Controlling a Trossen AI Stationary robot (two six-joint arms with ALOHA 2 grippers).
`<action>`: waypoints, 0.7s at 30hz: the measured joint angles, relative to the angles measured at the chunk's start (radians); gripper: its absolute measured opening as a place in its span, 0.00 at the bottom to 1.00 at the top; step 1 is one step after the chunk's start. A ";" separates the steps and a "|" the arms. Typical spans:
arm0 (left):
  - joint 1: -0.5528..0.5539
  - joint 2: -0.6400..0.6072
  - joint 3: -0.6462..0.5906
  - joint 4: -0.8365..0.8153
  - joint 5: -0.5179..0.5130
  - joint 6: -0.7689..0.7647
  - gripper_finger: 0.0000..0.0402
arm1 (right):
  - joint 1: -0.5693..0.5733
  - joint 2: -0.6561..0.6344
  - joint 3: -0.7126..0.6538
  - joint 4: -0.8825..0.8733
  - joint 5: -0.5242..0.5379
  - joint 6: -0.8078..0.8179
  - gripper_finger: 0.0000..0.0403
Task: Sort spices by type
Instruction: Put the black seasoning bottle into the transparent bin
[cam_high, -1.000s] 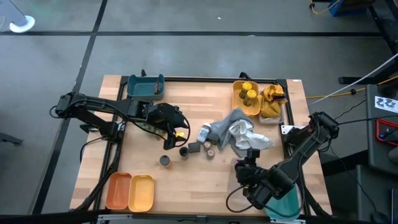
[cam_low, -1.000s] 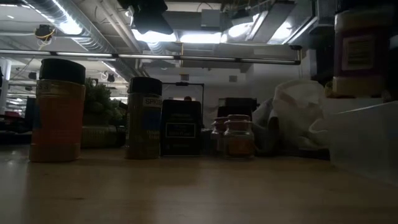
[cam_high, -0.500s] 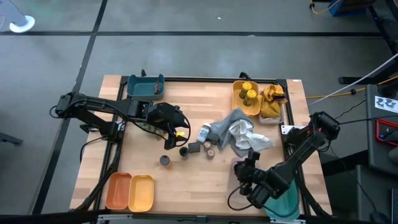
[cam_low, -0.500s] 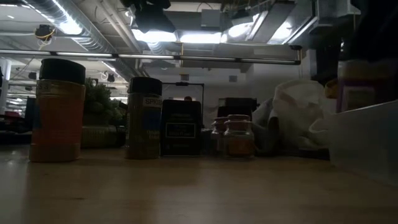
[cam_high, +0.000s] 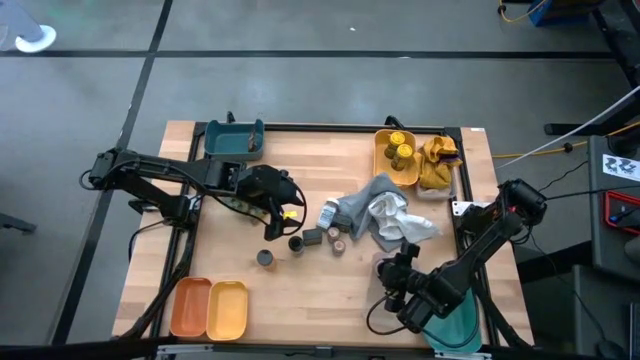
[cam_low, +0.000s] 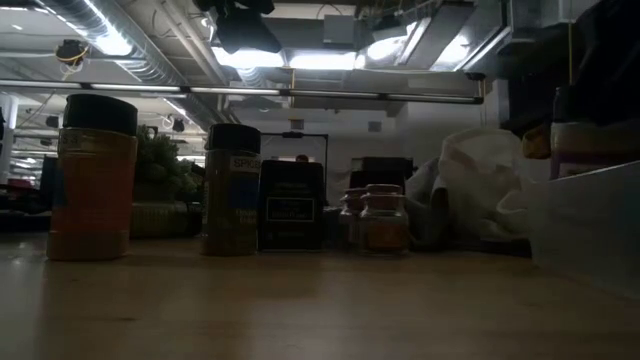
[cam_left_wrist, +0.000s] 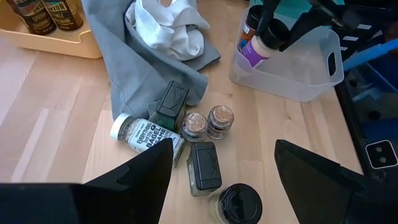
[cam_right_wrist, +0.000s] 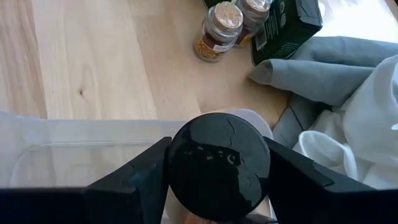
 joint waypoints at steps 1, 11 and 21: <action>0.000 0.000 0.000 0.000 0.000 0.000 0.66 | 0.000 0.000 -0.005 0.009 0.000 0.000 0.57; 0.000 0.000 0.000 -0.002 0.000 0.000 0.66 | 0.000 0.000 -0.019 0.010 0.000 -0.007 0.63; 0.000 0.000 0.000 -0.002 0.000 0.000 0.66 | -0.021 0.001 -0.019 0.010 -0.035 -0.009 0.64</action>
